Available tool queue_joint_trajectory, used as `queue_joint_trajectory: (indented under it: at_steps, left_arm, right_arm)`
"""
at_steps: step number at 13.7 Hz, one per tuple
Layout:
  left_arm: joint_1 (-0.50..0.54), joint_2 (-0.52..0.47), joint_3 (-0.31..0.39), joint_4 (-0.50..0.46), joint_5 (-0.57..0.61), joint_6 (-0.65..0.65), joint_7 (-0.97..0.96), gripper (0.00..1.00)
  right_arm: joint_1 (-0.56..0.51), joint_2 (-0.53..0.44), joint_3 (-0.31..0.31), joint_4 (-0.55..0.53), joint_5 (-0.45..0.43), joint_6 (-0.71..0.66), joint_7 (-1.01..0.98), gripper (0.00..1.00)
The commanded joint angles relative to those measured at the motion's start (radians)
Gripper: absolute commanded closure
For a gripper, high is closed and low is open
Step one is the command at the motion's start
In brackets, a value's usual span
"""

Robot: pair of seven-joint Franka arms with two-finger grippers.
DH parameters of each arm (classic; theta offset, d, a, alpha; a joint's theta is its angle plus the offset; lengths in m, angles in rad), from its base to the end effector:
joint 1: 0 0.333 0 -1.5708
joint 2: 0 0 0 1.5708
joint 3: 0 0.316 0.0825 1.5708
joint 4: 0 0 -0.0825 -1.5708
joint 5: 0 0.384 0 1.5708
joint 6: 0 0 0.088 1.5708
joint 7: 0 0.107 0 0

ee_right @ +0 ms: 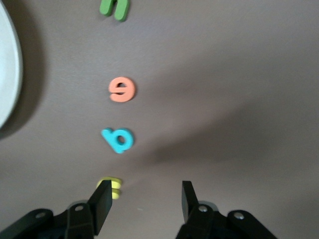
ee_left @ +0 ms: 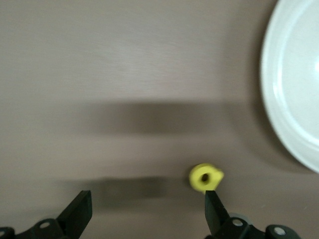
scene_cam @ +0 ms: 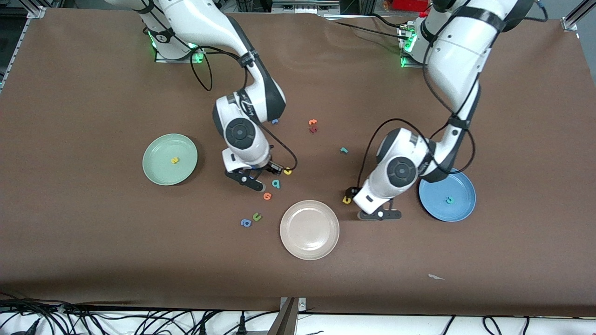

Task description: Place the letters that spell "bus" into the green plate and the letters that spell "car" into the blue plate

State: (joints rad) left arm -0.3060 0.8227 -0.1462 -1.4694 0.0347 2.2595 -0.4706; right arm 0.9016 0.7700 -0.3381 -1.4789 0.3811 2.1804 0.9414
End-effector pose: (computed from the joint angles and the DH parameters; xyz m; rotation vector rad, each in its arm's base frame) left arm 0.6520 -0.2958 0.1906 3.0778 0.0630 -0.0889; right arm 0.5730 0.4283 0.2353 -2.9944 0.7864 0.0978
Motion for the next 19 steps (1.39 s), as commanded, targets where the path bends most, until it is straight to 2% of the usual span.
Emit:
queue_joint_trajectory:
  at_steps: [1,4,6,8,11,16,17,19]
  left_arm:
    - [-0.037,0.078,0.017,0.119,-0.018,-0.012,-0.04,0.0]
    - [-0.047,0.101,0.02,0.146,-0.013,-0.012,-0.045,0.04]
    - [-0.079,0.104,0.054,0.15,-0.015,-0.012,-0.049,0.11]
    - [-0.096,0.105,0.065,0.149,-0.013,-0.014,-0.063,0.21]
    - [-0.096,0.105,0.065,0.149,-0.013,-0.015,-0.065,0.4]
    - [-0.105,0.105,0.065,0.149,-0.013,-0.017,-0.08,0.58]
    - [-0.11,0.105,0.065,0.147,-0.013,-0.017,-0.083,0.64]
    - [-0.11,0.105,0.065,0.144,-0.012,-0.015,-0.091,0.71]
  right_arm:
    - [-0.006,0.072,0.037,0.057,0.018,0.1,0.132,0.35]
    - [-0.007,0.13,0.065,0.11,0.018,0.136,0.2,0.35]
    - [-0.007,0.144,0.074,0.115,0.018,0.136,0.198,0.35]
    - [-0.006,0.144,0.074,0.114,0.01,0.125,0.194,0.36]
    - [-0.004,0.144,0.074,0.108,0.002,0.124,0.192,0.46]
    - [0.002,0.144,0.091,0.095,-0.001,0.11,0.188,0.47]
    - [0.002,0.144,0.091,0.094,-0.004,0.11,0.188,0.52]
    - [0.003,0.143,0.091,0.092,-0.025,0.108,0.188,0.68]
